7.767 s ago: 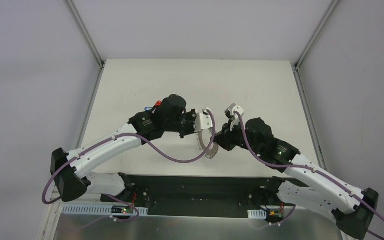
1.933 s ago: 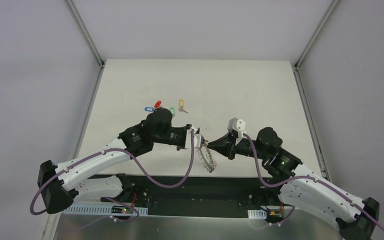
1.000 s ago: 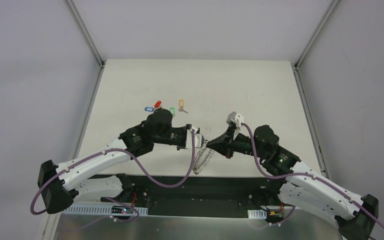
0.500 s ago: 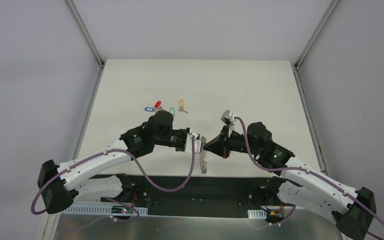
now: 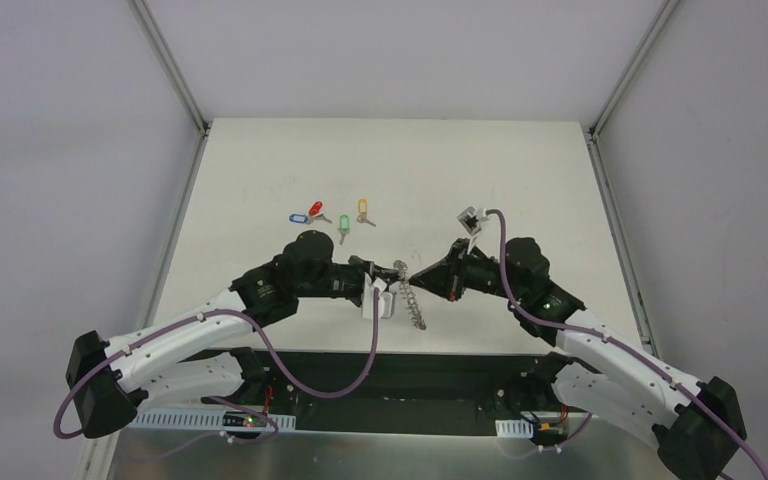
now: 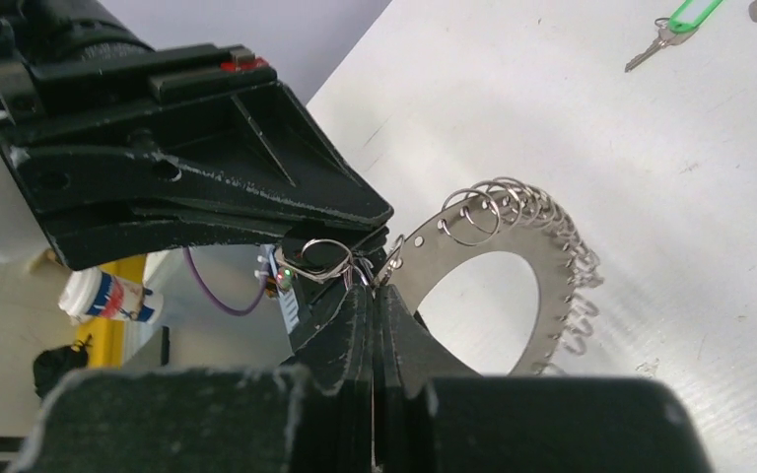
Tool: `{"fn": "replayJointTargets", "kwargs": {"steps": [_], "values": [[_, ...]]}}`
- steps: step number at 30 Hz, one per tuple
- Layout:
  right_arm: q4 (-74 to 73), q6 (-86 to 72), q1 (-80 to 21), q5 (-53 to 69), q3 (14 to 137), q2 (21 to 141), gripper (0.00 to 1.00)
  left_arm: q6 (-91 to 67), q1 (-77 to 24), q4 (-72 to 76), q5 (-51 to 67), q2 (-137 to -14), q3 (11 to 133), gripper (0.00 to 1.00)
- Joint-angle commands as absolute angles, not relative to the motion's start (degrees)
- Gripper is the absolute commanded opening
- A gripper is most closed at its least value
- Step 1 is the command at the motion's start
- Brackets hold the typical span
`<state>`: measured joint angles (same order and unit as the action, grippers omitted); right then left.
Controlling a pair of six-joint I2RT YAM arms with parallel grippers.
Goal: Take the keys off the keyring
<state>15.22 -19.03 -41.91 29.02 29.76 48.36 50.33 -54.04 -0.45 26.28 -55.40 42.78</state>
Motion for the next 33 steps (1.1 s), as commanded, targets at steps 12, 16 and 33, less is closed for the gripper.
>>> {"fn": "replayJointTargets", "kwargs": {"steps": [12, 16, 33], "values": [[25.4, -23.6, -37.6, 19.4, 21.7, 36.5, 0.0, 51.1, -54.8, 6.4, 26.7, -53.4, 42.7, 0.0], [24.3, -21.4, -37.5, 21.7, 20.0, 33.6, 0.34, 50.8, -54.7, 6.5, 26.5, -53.6, 42.8, 0.0], [9.0, 12.2, -37.5, 39.1, 31.3, 36.1, 0.45, 50.4, -54.7, 6.5, 30.3, -53.5, 42.6, 0.0]]}}
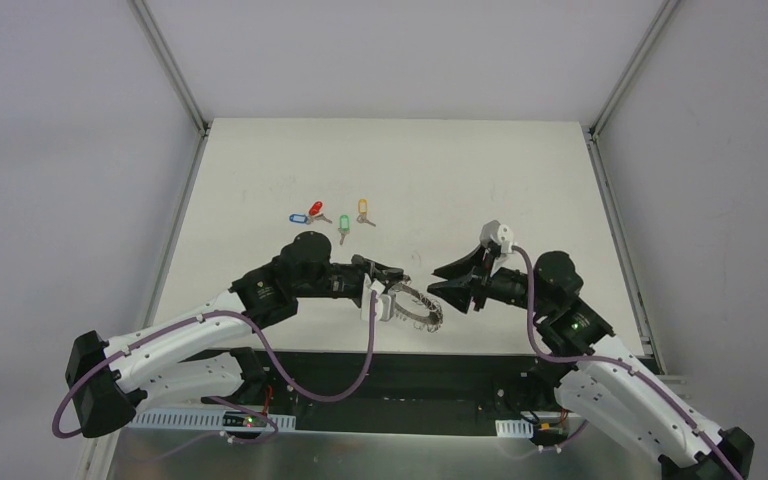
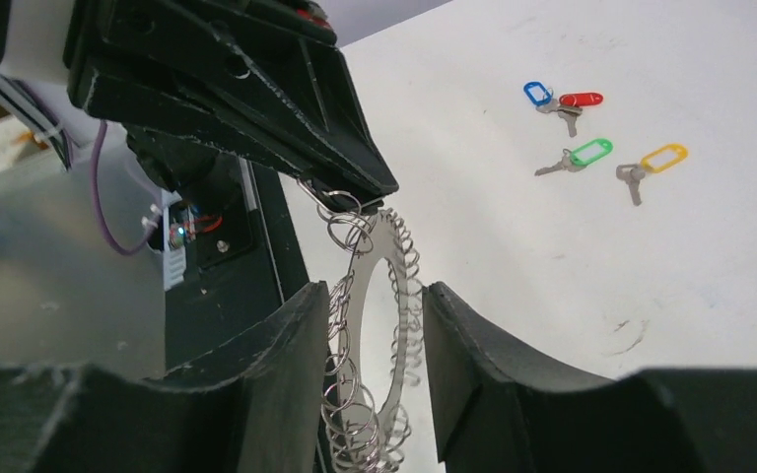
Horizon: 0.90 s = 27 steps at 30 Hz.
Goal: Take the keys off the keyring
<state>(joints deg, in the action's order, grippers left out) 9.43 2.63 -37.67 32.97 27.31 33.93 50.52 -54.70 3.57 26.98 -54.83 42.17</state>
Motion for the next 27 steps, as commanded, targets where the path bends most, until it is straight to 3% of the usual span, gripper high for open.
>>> {"fn": "replayJointTargets", "kwargs": {"steps": [1, 27], "values": [[9.1, 13.3, -37.6, 39.7, 31.8, 36.9, 0.44, 50.3, -54.7, 6.4, 30.6, -53.5, 42.6, 0.0], [9.2, 23.3, -43.7, 43.4, 37.9, 48.1, 0.41, 49.5, -54.7, 6.3, 33.5, -53.1, 42.7, 0.0]]}}
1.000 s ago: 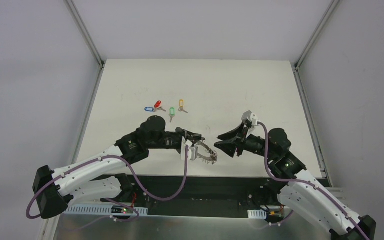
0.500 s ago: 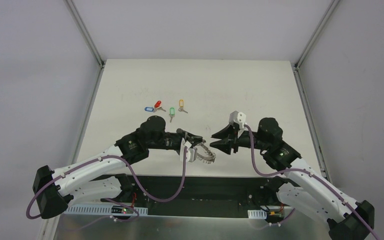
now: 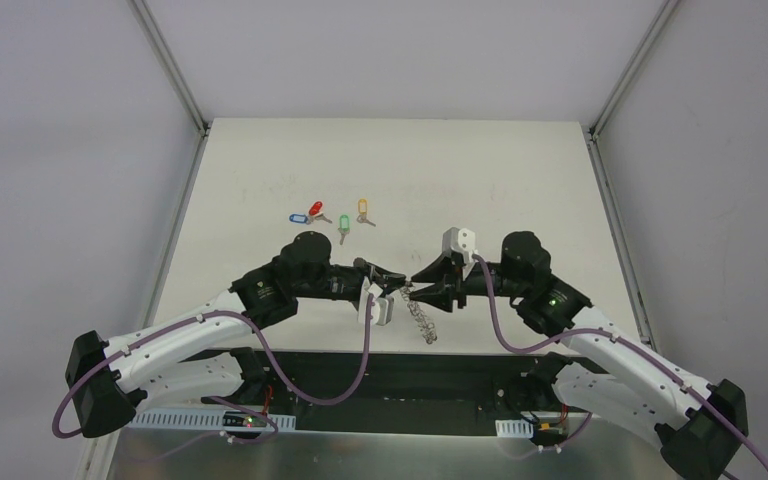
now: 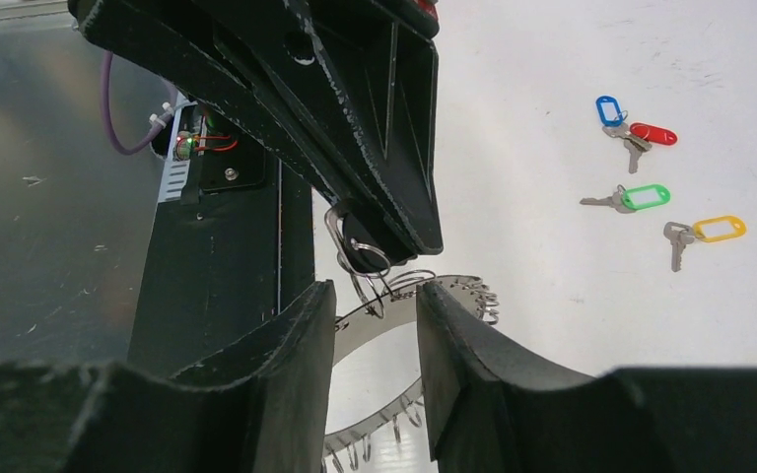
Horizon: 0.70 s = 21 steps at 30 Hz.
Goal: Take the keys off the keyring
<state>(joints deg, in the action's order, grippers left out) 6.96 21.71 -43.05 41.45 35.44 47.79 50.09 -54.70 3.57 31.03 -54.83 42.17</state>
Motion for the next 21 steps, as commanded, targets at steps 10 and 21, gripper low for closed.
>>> {"fn": "replayJointTargets", "kwargs": {"steps": [10, 21], "values": [[10.6, 19.9, -44.3, 42.2, 37.2, 48.0, 0.0, 49.5, -54.8, 6.3, 33.1, -52.9, 42.7, 0.0], [25.3, 1.4, -44.2, 26.8, 26.5, 38.6, 0.0, 49.8, -54.7, 6.3, 31.6, -52.5, 42.6, 0.0]]}}
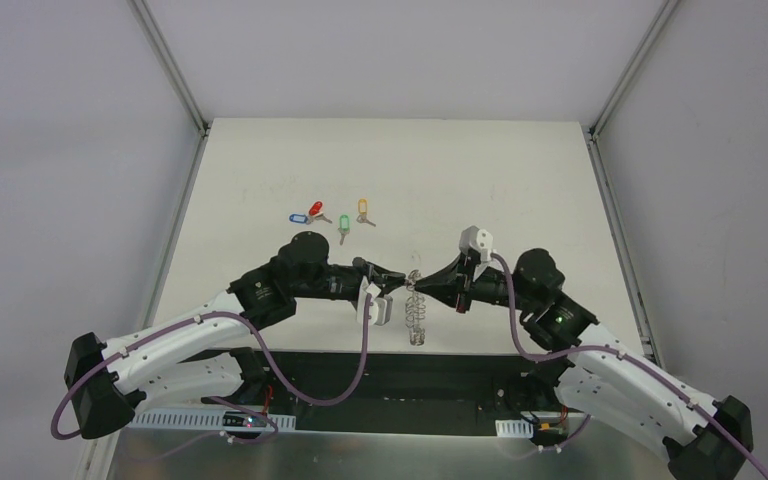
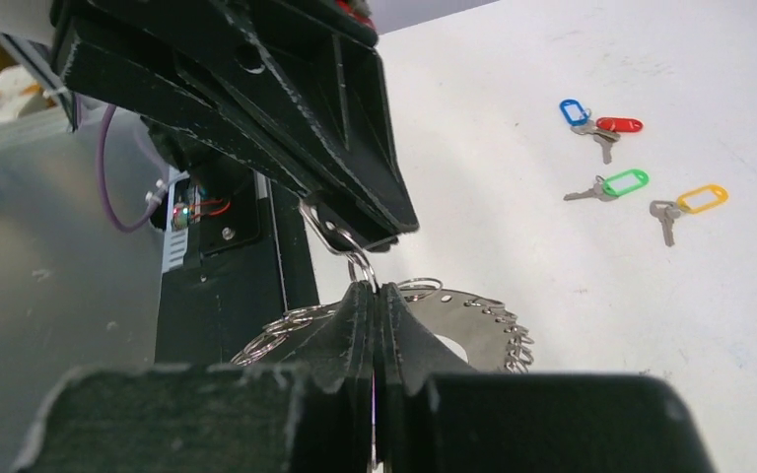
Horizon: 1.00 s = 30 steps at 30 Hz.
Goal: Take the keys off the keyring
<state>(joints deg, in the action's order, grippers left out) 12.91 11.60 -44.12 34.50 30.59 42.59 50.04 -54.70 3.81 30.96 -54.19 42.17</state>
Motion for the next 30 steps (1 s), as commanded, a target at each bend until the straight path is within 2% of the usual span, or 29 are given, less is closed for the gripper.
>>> {"fn": "replayJointTargets", "kwargs": {"steps": [1, 7, 9, 10, 12, 13, 15, 22, 30], "values": [[27.4, -0.4, -44.2, 24.5, 25.1, 37.5, 0.0, 49.9, -54.7, 6.3, 31.5, -52.4, 42.6, 0.0], [46.0, -11.7, -44.2, 16.5, 13.6, 33.5, 0.0, 50.0, -54.7, 6.3, 31.0, -52.3, 42.6, 0.0], [47.2, -12.7, -44.2, 17.0, 12.3, 33.2, 0.0, 50.1, -54.7, 6.3, 30.6, -52.1, 42.5, 0.0], [46.0, -12.8, -44.2, 17.7, 12.3, 33.0, 0.05, 50.2, -54.7, 6.3, 30.6, -52.0, 42.5, 0.0], [42.7, -11.6, -44.2, 19.8, 12.9, 32.4, 0.29, 50.3, -54.7, 6.3, 30.6, -52.1, 42.5, 0.0], [40.4, -10.4, -44.2, 21.1, 13.8, 32.0, 0.37, 50.3, -54.7, 6.3, 30.8, -52.1, 42.5, 0.0], [34.4, -5.6, -44.2, 23.3, 15.9, 31.1, 0.43, 50.3, -54.7, 6.2, 31.1, -52.3, 42.5, 0.0], [14.5, 11.8, -44.2, 30.7, 27.1, 32.8, 0.44, 50.2, -54.7, 6.0, 32.1, -52.4, 42.6, 0.0], [11.3, 18.4, -44.2, 37.5, 33.4, 40.7, 0.41, 50.0, -54.7, 5.3, 33.4, -52.9, 43.0, 0.0]]}}
